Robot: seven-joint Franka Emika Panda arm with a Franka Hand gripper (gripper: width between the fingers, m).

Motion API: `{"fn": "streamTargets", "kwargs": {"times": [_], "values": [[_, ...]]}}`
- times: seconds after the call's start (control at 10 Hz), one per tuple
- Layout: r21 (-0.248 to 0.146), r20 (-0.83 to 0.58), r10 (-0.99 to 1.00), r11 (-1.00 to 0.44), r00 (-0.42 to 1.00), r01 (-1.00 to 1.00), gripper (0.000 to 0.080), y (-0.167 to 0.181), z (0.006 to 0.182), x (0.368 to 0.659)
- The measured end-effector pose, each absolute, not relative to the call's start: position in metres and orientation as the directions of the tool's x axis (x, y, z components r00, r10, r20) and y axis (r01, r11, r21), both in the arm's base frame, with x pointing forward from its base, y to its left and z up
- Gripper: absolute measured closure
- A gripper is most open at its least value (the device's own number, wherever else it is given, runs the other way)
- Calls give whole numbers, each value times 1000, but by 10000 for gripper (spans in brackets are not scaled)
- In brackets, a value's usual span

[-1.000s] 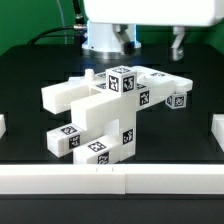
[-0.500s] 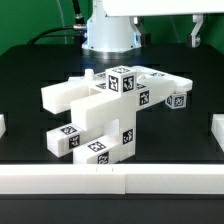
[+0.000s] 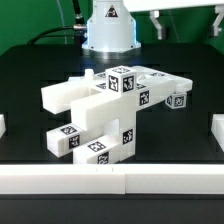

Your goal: Assemble chair

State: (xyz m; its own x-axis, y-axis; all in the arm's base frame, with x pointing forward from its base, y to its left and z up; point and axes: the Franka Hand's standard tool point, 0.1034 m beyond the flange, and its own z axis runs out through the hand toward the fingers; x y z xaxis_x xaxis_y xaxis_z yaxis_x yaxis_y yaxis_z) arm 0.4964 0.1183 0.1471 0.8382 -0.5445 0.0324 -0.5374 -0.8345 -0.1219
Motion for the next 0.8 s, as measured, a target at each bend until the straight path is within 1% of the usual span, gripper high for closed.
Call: {"fn": "streamTargets", "kwargs": {"times": [0.1,0.4,0.5,0.6,0.7,0.8], "values": [[-123,33,-515,-853,857,-508,151,120,147,496],[-119,33,-516,-852,856,-509,151,119,145,496],[-111,45,-486,-870,873,-480,151,127,141,488],[-102,57,-428,-901,902,-421,151,135,133,473],[-83,59,-345,-937,937,-340,151,133,122,461],[-76,58,-343,-938,938,-338,151,130,115,455]]}}
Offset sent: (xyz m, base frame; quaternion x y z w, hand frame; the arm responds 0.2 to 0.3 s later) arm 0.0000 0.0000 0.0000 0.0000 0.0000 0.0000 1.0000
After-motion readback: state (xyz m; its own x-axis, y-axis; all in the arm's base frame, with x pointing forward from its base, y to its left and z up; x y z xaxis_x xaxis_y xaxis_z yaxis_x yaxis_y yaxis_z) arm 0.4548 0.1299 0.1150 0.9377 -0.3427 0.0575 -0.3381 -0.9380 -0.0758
